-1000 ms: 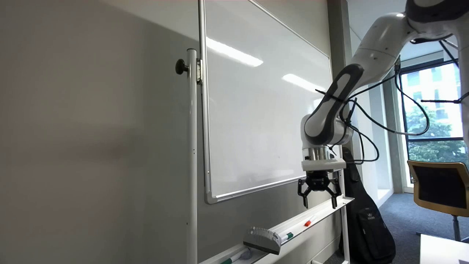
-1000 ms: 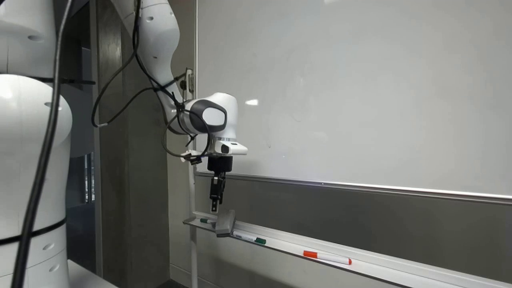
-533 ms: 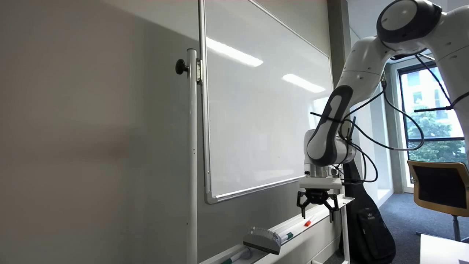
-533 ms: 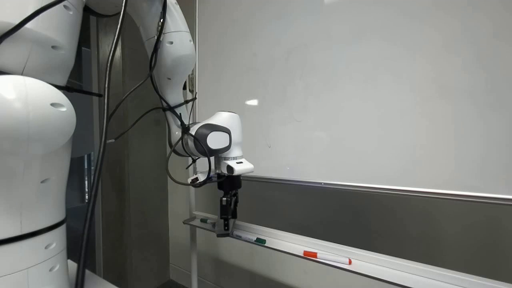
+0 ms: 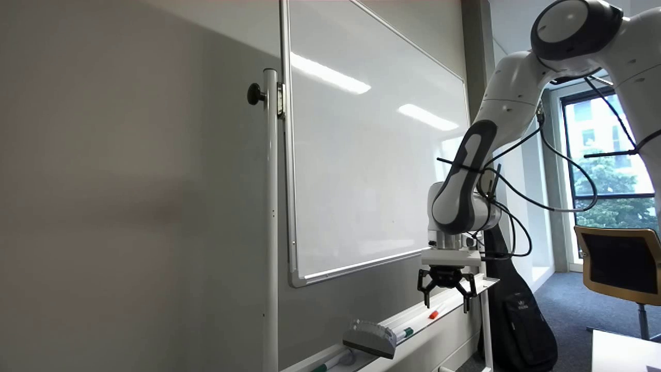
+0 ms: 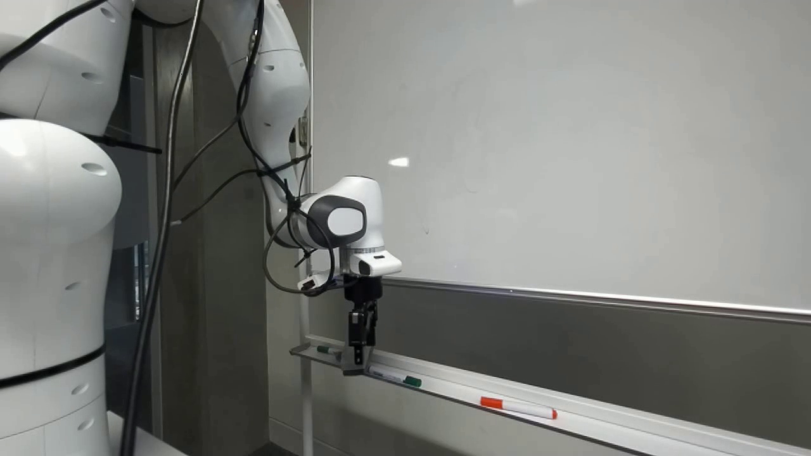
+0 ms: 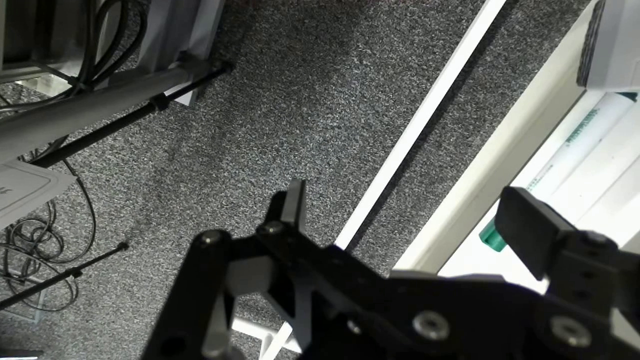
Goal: Pick up the green marker and then put it back down
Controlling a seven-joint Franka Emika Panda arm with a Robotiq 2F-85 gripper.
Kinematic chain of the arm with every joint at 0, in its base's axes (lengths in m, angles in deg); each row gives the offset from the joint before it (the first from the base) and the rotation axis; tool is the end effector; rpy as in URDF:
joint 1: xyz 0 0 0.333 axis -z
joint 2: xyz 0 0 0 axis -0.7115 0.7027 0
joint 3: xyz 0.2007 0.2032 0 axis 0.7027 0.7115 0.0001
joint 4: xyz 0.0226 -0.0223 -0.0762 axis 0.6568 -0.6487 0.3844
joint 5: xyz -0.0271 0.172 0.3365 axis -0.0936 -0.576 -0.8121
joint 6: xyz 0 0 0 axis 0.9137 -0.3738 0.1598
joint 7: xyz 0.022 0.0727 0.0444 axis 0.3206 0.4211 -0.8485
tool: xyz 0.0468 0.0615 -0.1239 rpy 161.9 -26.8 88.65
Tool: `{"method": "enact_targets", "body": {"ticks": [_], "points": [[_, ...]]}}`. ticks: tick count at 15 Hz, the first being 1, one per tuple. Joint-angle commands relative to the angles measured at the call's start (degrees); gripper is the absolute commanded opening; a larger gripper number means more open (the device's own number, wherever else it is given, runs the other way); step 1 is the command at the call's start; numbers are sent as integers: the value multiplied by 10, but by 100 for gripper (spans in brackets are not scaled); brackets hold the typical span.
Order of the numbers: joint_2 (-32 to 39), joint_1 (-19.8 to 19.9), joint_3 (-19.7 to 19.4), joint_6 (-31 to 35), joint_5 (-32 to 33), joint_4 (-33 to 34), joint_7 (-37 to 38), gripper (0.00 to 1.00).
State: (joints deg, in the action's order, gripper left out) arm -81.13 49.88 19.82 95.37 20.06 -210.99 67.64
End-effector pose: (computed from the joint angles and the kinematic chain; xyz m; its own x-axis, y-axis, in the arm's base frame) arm 0.4293 -0.0595 0.1475 0.4097 -0.9122 0.0042 -0.9110 -0.4094 -0.0502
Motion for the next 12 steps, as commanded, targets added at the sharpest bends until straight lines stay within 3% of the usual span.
{"method": "enact_targets", "body": {"ticks": [1,4,8,12], "points": [[0,-17,-16,-1,-7,1,-5,100],[37,-15,-13,10,-19,18,-27,100],[94,-5,9,25,-85,50,-83,100],[130,-20,-2,89,-106,67,-85,100]]}}
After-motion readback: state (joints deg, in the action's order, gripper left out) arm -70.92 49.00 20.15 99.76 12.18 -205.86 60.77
